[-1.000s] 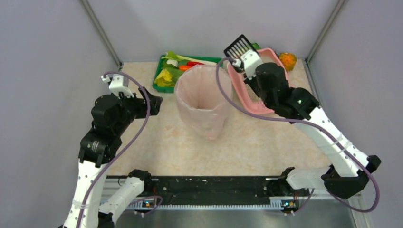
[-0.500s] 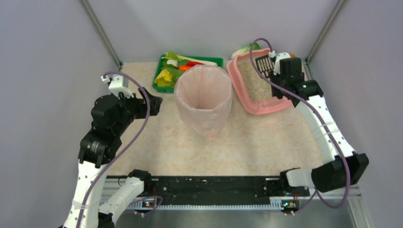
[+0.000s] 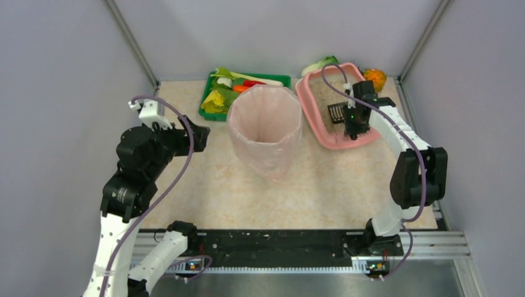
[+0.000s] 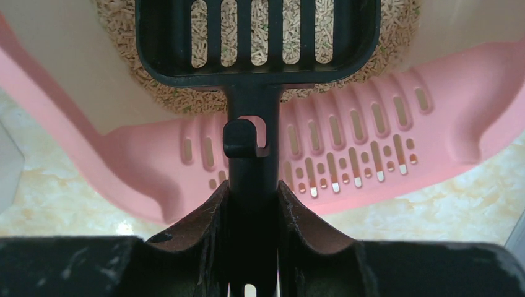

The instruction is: Clean the litter box

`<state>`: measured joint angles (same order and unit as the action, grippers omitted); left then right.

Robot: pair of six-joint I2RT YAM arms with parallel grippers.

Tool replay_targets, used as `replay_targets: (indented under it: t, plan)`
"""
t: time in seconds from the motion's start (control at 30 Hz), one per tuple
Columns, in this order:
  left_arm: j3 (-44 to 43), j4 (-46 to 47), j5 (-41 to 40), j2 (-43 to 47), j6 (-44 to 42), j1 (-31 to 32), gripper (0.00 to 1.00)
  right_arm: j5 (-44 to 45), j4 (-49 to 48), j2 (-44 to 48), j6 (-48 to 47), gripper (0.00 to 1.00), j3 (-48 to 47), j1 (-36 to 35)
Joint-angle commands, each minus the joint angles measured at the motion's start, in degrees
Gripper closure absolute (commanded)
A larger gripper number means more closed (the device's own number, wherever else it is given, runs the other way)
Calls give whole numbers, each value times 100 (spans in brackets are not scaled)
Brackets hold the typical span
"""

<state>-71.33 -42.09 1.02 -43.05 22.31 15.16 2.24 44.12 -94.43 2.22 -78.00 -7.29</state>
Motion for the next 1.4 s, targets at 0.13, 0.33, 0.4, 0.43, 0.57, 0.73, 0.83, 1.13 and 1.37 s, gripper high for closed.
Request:
replay_targets:
  t: [0.13, 0.33, 0.4, 0.43, 0.57, 0.73, 0.83, 1.13, 1.37]
  plan:
    - [-33, 89, -204, 53, -119, 14, 13, -68, -105, -559, 117, 87, -495, 145]
    - [-43, 43, -288, 79, -161, 14, 13, -85, -19, -656, 156, 65, -641, 153]
    - [-40, 47, -295, 88, -165, 14, 13, -86, 36, -659, 161, 62, -667, 157]
    - [-43, 39, -299, 100, -169, 14, 13, -91, 59, -657, 157, 61, -669, 153]
    - [-31, 35, -314, 119, -181, 14, 13, -39, 135, -617, 149, 57, -680, 155]
    - [-35, 17, -319, 167, -183, 9, 13, 15, 167, -344, 157, 41, -671, 151]
    - [-38, 0, -351, 203, -183, 14, 13, -40, 167, 8, 157, 3, -758, 151]
    - [-34, -32, -536, 325, -174, 13, 13, 850, -161, 1712, 644, 1, -834, 149]
    - [0, -125, -1052, 568, -224, 14, 13, 1907, -1104, 3720, 682, 1, 107, 155]
